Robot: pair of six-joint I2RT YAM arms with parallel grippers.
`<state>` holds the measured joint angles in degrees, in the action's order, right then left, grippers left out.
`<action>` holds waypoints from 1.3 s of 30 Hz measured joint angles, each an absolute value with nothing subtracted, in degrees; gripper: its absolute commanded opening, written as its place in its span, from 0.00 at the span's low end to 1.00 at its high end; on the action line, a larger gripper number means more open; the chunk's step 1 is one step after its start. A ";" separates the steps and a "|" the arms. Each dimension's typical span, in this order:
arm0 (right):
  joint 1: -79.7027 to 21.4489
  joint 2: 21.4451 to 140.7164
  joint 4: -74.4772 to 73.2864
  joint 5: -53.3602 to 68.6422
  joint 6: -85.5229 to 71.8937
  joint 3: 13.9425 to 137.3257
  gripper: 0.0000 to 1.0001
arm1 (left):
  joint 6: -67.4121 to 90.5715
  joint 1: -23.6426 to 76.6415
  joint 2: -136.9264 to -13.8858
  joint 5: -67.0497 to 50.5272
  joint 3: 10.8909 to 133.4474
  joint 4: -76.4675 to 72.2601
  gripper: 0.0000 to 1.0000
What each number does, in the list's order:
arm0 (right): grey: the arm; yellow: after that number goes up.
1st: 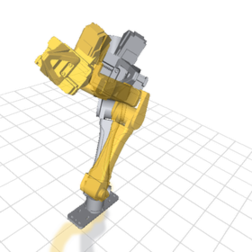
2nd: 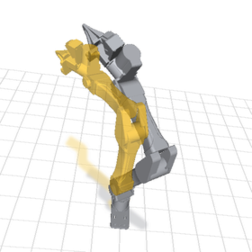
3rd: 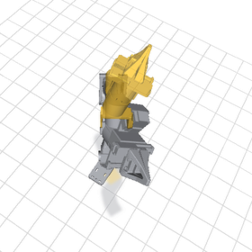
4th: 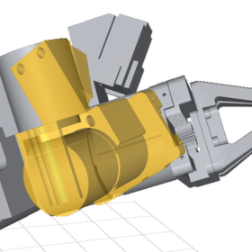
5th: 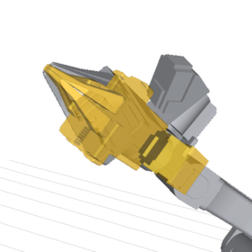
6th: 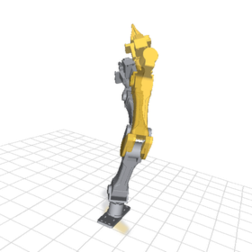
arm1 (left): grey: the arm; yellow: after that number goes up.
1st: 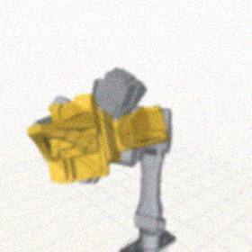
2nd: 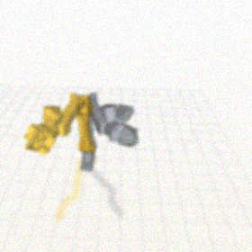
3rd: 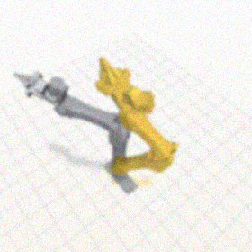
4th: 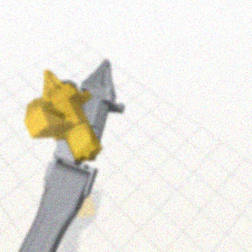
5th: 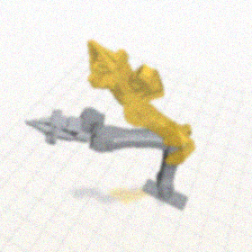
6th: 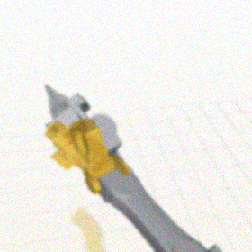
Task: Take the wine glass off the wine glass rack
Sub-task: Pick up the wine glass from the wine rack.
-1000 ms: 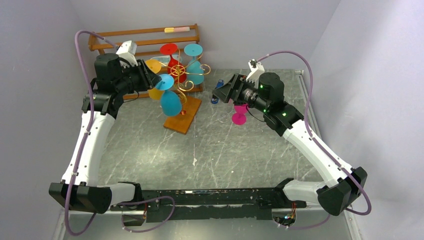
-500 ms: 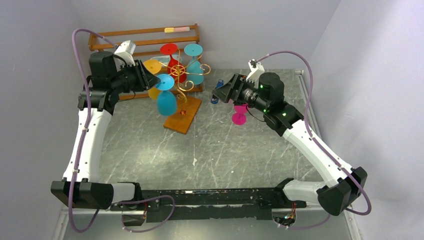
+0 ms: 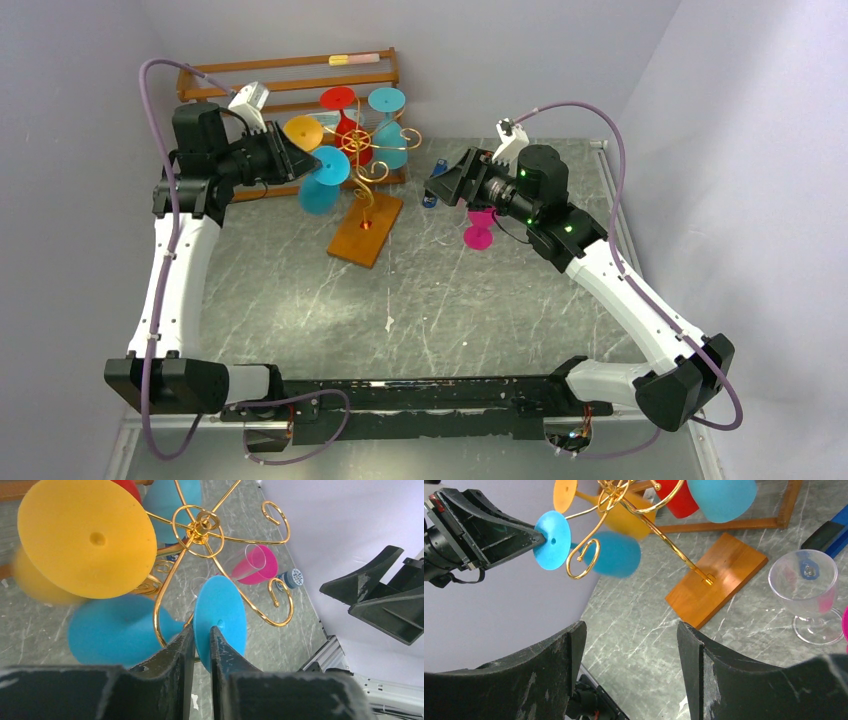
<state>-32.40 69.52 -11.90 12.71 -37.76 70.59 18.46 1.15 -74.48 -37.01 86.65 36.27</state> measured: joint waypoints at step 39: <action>-32.40 70.32 -11.97 13.78 -38.52 70.65 0.71 | 46.22 -4.10 -71.44 -52.60 71.96 15.14 0.05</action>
<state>-32.40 70.32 -11.97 13.78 -38.52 70.65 46.22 -4.10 -71.44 -52.60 71.96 15.14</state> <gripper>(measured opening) 0.707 0.059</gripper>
